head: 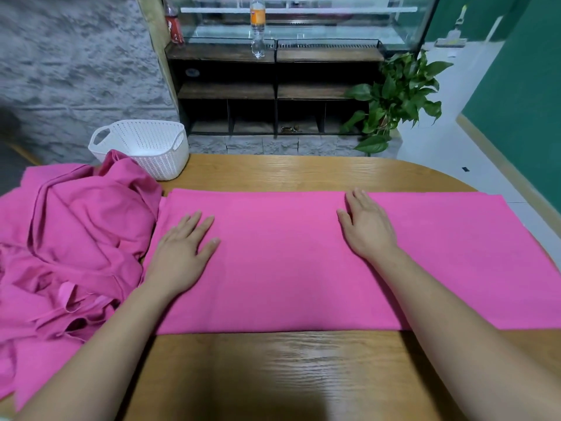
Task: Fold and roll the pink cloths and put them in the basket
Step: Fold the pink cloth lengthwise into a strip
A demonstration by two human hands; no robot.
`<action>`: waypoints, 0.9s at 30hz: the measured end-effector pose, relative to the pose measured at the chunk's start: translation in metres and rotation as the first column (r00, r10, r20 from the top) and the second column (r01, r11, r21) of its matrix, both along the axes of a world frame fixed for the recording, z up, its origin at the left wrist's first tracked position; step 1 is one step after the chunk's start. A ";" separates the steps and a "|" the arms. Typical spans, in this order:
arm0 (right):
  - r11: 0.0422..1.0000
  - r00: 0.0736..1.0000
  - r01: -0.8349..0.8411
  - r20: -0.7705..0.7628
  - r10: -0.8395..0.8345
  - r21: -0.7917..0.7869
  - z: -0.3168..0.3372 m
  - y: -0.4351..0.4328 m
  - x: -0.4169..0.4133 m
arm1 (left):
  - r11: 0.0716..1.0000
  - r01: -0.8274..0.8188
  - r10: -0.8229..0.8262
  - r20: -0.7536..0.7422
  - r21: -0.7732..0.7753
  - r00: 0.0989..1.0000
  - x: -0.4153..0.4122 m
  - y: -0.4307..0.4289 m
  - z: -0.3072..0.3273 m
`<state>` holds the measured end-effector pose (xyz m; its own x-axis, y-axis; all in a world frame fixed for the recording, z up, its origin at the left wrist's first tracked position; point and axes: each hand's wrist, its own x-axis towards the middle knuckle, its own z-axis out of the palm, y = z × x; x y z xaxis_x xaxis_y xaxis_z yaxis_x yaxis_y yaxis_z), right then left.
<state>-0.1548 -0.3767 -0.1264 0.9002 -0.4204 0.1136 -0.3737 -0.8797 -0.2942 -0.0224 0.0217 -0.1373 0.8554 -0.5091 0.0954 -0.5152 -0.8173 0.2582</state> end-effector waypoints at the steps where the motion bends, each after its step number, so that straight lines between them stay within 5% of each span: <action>1: 1.000 1.000 0.005 0.007 -0.005 -0.007 0.001 0.009 -0.006 | 1.000 -0.012 0.012 -0.001 -0.001 1.000 0.002 0.005 0.001; 6: 0.979 0.978 -0.204 0.043 0.205 -0.014 0.002 0.061 -0.052 | 1.000 0.007 -0.007 -0.036 -0.005 0.999 -0.003 0.000 0.006; 10: 0.938 0.940 -0.342 -0.037 0.340 -0.062 0.004 0.078 -0.082 | 0.975 0.221 -0.223 -0.061 -0.036 0.973 -0.034 -0.020 0.011; 21: 0.943 0.939 -0.332 -0.108 0.328 -0.030 0.002 0.089 -0.122 | 0.896 0.436 -0.435 -0.032 0.082 0.900 -0.108 -0.048 0.009; 27: 0.863 0.852 -0.505 -0.174 0.493 -0.028 0.016 0.094 -0.141 | 0.861 0.486 -0.486 -0.042 0.148 0.873 -0.118 -0.040 0.015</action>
